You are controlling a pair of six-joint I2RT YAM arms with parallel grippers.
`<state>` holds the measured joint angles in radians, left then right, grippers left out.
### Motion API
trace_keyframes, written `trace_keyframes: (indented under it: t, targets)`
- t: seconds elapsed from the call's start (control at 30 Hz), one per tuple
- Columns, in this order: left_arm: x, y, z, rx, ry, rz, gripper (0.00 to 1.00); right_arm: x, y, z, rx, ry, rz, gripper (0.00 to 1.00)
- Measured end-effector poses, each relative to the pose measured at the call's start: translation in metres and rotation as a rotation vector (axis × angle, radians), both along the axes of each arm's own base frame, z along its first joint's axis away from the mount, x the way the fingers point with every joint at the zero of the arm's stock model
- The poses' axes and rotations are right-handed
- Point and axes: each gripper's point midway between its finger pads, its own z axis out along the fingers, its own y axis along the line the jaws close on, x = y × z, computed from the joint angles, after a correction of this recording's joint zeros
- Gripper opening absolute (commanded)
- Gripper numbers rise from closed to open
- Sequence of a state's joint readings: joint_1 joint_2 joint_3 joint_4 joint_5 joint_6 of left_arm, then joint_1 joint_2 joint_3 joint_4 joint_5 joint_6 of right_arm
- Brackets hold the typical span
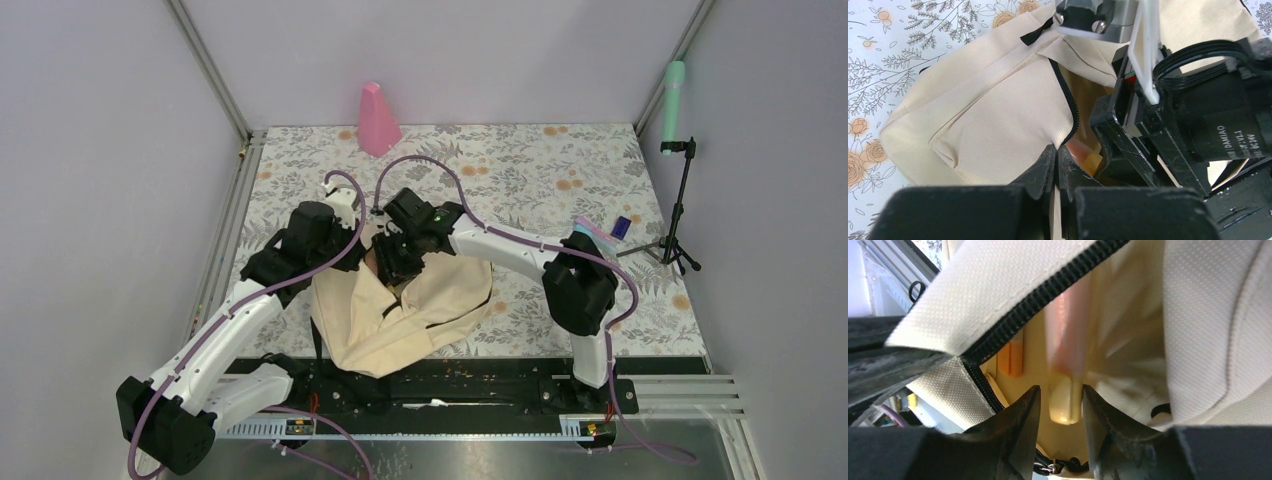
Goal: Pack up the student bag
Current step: Place the stationery in the student bag, then pick up the stationery from the center of the board.
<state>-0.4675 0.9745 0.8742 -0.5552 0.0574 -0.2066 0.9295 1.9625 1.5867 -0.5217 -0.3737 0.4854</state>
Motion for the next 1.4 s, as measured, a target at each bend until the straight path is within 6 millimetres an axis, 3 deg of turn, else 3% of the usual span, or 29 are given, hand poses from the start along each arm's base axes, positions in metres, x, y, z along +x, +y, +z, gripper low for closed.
trace_keyframes:
  t: [0.07,0.13,0.5,0.8,0.93,1.03,1.2,1.4]
  targets:
    - [0.000,0.000,0.000,0.000,0.000,0.000,0.00,0.001,-0.001,0.002,-0.001,-0.014,-0.002,0.61]
    - [0.000,0.000,0.000,0.000,0.001,0.000,0.00,0.003,-0.003,0.006,0.003,-0.037,0.001,0.64]
    - [0.000,0.000,-0.001,0.002,0.003,0.001,0.00,0.002,-0.018,0.039,0.058,-0.135,-0.020,0.64]
    - [-0.001,0.001,0.001,0.000,-0.002,0.001,0.00,0.005,-0.062,0.082,0.069,-0.325,-0.075,0.72]
    - [-0.001,0.001,0.001,0.000,-0.002,0.001,0.00,0.022,-0.101,0.098,0.029,-0.435,-0.146,0.74]
    - [-0.001,0.001,0.001,0.000,-0.002,0.001,0.00,0.044,-0.141,0.097,-0.013,-0.461,-0.247,0.76]
    - [-0.001,0.001,0.001,0.000,-0.002,0.001,0.00,0.080,-0.228,0.076,-0.145,-0.473,-0.467,0.78]
    - [-0.001,0.001,0.001,0.000,-0.002,0.001,0.00,0.100,-0.312,0.040,-0.303,-0.424,-0.667,0.82]
